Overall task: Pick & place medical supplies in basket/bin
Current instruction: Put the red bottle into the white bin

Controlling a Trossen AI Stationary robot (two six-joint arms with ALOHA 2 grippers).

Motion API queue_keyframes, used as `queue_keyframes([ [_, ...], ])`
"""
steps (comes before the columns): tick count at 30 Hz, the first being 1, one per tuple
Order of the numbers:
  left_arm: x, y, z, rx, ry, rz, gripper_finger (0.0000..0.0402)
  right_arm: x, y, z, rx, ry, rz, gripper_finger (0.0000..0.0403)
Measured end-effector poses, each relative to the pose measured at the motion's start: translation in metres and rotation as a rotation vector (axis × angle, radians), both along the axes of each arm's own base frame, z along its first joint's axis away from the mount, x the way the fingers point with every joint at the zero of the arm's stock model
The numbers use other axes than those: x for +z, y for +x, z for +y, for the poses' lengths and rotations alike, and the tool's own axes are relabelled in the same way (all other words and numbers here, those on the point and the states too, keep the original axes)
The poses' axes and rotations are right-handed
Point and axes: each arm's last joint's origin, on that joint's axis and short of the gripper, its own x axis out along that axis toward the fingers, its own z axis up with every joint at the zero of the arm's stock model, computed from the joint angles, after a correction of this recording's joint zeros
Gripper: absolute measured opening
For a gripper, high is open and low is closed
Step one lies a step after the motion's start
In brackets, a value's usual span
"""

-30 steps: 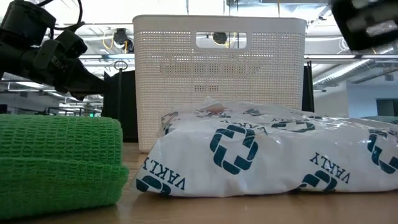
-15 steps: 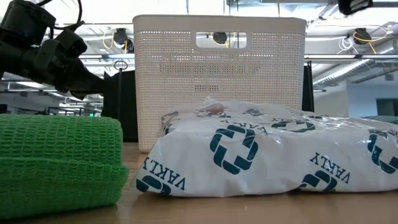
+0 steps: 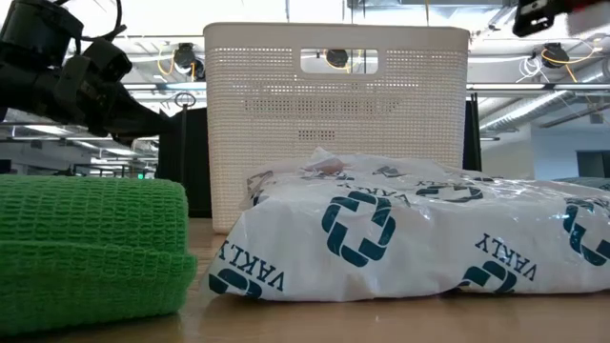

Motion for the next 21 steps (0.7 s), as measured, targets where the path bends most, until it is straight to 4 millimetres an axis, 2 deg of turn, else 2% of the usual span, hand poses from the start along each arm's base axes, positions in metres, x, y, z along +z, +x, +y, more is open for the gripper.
queue_keyframes([
  [4, 0.007, 0.001, 0.002, 0.045, 0.118, -0.051, 0.0047, 0.036, 0.006, -0.007, -0.104, 0.005, -0.046, 0.0126],
  [9, 0.008, 0.001, 0.002, 0.065, 0.135, -0.062, 0.0047, 0.106, 0.017, -0.016, -0.228, -0.108, 0.072, 0.0126],
  [13, 0.008, 0.001, 0.002, 0.064, 0.148, -0.059, 0.0047, 0.168, 0.028, -0.040, -0.489, -0.194, 0.181, 0.0125],
  [16, 0.008, 0.001, 0.002, 0.066, 0.130, -0.063, 0.0047, 0.212, 0.034, -0.060, -0.594, -0.256, 0.195, 0.0125],
  [19, 0.008, 0.001, 0.002, 0.070, 0.097, -0.070, 0.0047, 0.241, 0.047, -0.082, -0.654, -0.286, 0.215, 0.0125],
  [21, 0.008, 0.001, 0.002, 0.072, 0.083, -0.071, 0.0047, 0.252, 0.059, -0.099, -0.660, -0.288, 0.250, 0.0125],
])
